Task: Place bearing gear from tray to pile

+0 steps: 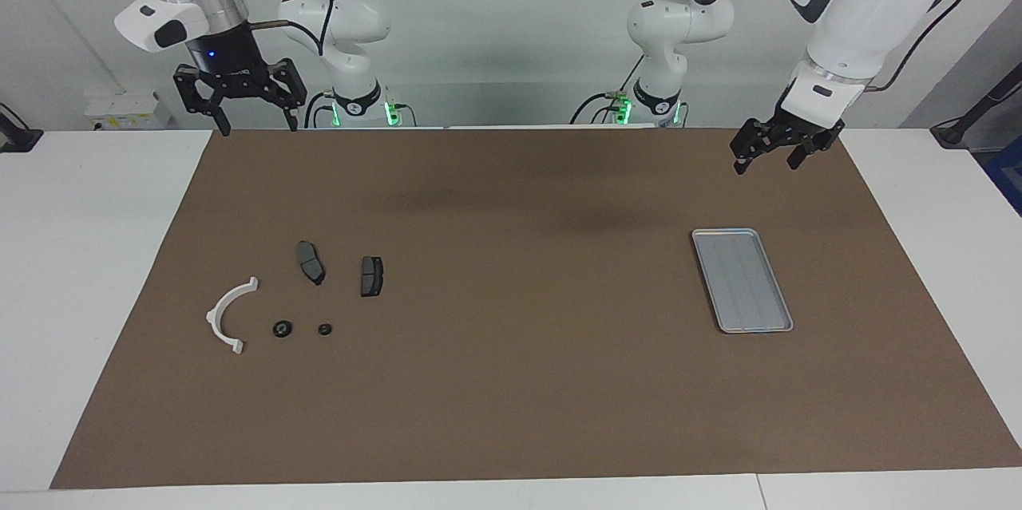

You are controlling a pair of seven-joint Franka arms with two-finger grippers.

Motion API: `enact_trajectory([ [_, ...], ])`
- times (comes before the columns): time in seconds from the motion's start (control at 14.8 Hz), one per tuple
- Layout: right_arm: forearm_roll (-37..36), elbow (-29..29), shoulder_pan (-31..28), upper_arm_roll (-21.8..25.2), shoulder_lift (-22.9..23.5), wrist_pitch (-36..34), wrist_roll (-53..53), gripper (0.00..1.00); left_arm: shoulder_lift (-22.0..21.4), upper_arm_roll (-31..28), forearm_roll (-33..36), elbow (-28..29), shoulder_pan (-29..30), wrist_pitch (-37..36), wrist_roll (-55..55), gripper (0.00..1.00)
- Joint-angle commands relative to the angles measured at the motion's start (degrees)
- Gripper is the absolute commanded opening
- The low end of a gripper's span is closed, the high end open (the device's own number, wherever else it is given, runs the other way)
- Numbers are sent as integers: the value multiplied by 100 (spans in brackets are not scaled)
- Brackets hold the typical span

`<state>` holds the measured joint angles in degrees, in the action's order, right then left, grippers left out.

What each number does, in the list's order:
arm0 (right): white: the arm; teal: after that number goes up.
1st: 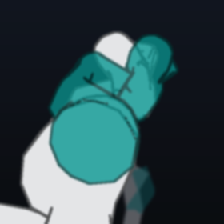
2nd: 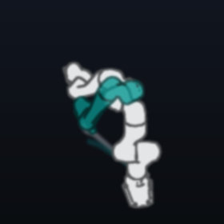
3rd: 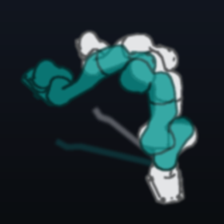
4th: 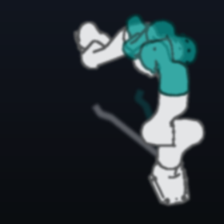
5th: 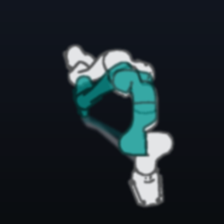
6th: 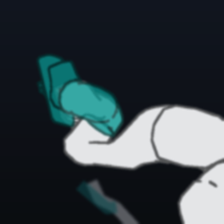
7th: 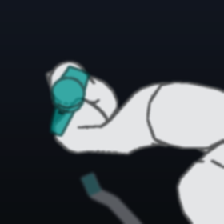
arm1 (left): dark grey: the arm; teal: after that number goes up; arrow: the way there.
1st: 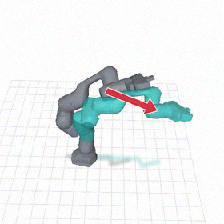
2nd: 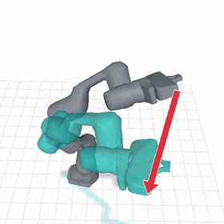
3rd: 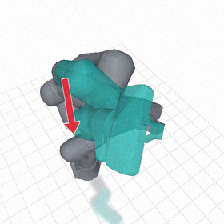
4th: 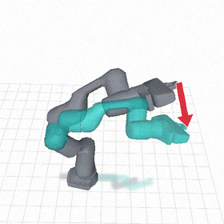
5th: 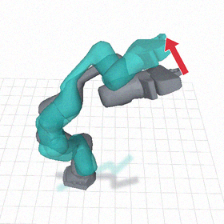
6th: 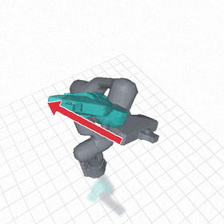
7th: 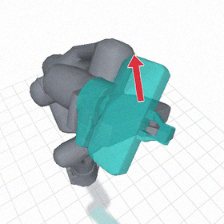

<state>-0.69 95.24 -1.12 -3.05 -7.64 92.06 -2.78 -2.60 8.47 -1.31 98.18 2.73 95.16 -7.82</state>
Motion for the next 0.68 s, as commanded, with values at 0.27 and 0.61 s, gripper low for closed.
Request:
enact_trajectory([
  [0.27,60,56,-169,67,0,-311,14,100,-109,15,96,140,26,91,26,100],
  [0.61,60,56,-169,85,-18,-565,23,100,-109,15,96,131,26,82,26,100],
])
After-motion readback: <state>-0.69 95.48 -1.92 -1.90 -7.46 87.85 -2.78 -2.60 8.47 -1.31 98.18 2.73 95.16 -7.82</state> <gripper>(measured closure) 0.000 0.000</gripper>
